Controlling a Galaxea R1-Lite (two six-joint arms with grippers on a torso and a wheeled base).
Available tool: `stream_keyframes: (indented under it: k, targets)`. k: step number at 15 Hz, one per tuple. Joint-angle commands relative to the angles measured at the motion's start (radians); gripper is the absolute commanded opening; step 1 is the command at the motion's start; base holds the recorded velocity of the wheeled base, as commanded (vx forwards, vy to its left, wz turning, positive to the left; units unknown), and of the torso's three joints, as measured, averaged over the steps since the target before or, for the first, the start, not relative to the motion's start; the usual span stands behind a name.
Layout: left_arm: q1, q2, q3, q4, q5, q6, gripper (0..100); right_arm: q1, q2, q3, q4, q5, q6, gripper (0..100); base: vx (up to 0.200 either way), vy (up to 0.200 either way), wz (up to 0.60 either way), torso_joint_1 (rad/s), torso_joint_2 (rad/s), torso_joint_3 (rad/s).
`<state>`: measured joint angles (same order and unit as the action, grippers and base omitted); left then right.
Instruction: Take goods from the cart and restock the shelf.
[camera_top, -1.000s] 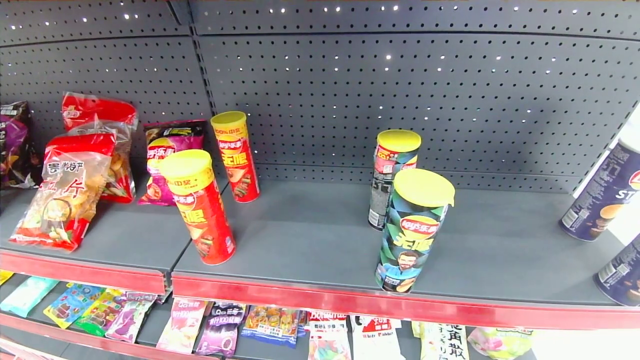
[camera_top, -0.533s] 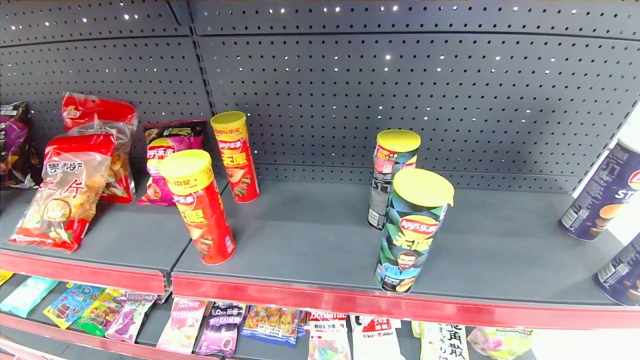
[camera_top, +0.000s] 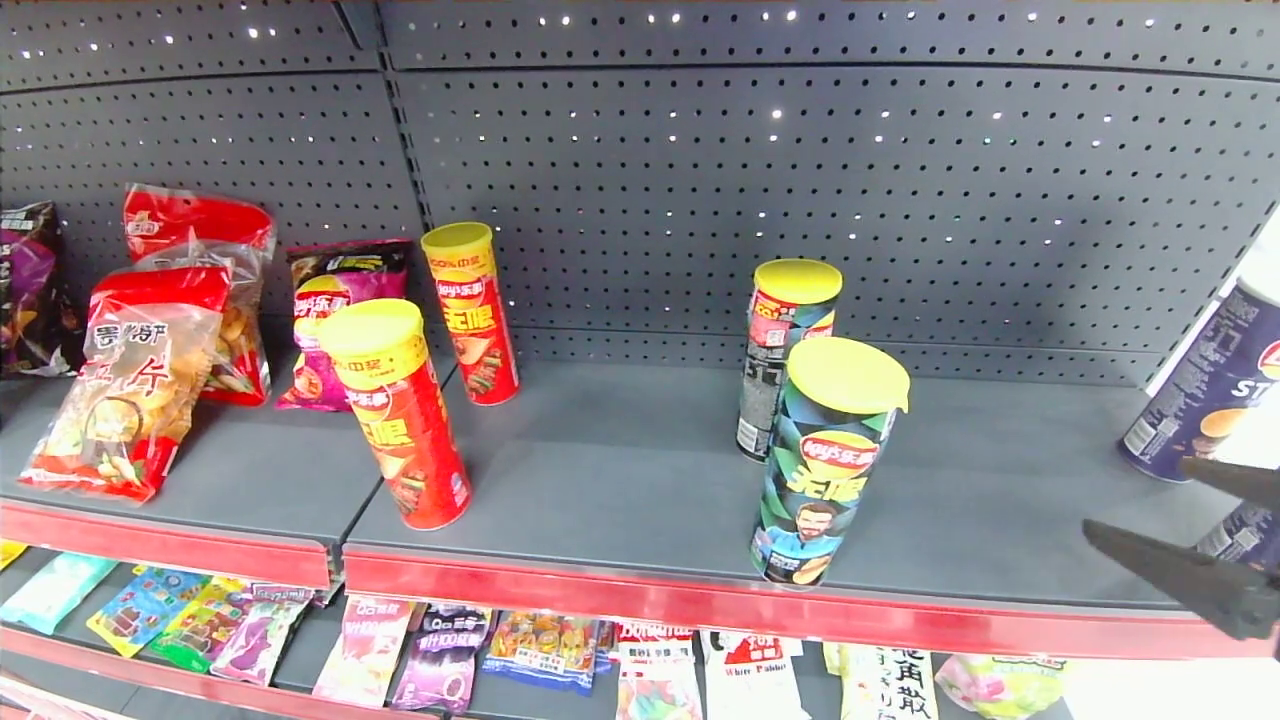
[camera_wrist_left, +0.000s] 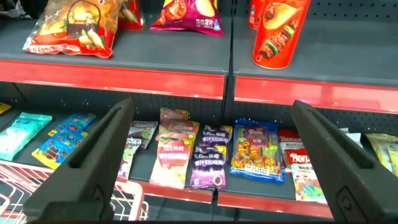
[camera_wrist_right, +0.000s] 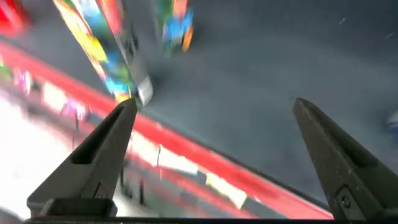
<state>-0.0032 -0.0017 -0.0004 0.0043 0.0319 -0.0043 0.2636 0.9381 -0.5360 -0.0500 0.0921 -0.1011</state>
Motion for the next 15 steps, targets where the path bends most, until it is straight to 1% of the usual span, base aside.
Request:
stream_keyframes:
  k: [1, 2, 3, 4, 5, 7, 9, 11, 13, 15]
  targets:
    - [0.0, 0.002, 0.0, -0.001, 0.0, 0.0, 100, 0.089, 0.229, -0.004, -0.007, -0.081, -0.002, 100, 0.0, 0.0, 0.0, 0.0, 0.0, 0.0]
    - [0.0, 0.002, 0.0, 0.0, 0.0, 0.0, 100, 0.097, 0.252, -0.01, -0.008, -0.104, -0.002, 100, 0.0, 0.0, 0.0, 0.0, 0.0, 0.0]
    - [0.0, 0.002, 0.0, 0.0, 0.0, 0.0, 100, 0.124, 0.309, -0.025, -0.011, -0.153, -0.002, 100, 0.0, 0.0, 0.0, 0.0, 0.0, 0.0]
    - [0.0, 0.002, 0.0, -0.001, 0.0, 0.0, 100, 0.138, 0.329, -0.027, -0.011, -0.17, -0.002, 100, 0.0, 0.0, 0.0, 0.0, 0.0, 0.0]
    - [0.0, 0.002, 0.0, 0.0, 0.0, 0.0, 100, 0.164, 0.372, -0.035, -0.011, -0.209, -0.003, 100, 0.0, 0.0, 0.0, 0.0, 0.0, 0.0]
    - [0.0, 0.002, 0.0, 0.0, 0.0, 0.0, 100, 0.186, 0.449, -0.059, -0.011, -0.267, -0.002, 100, 0.0, 0.0, 0.0, 0.0, 0.0, 0.0]
    - [0.0, 0.002, 0.0, 0.0, 0.0, 0.0, 100, 0.21, 0.502, -0.108, -0.011, -0.272, -0.003, 100, 0.0, 0.0, 0.0, 0.0, 0.0, 0.0]
    - [0.0, 0.002, 0.0, 0.0, 0.0, 0.0, 100, 0.212, 0.539, -0.141, -0.011, -0.273, -0.005, 100, 0.0, 0.0, 0.0, 0.0, 0.0, 0.0]
    - [0.0, 0.002, 0.0, 0.0, 0.0, 0.0, 100, 0.207, 0.599, -0.183, -0.011, -0.299, -0.005, 100, 0.0, 0.0, 0.0, 0.0, 0.0, 0.0]
    - [0.0, 0.002, 0.0, 0.0, 0.0, 0.0, 100, 0.21, 0.624, -0.191, -0.013, -0.313, -0.005, 100, 0.0, 0.0, 0.0, 0.0, 0.0, 0.0]
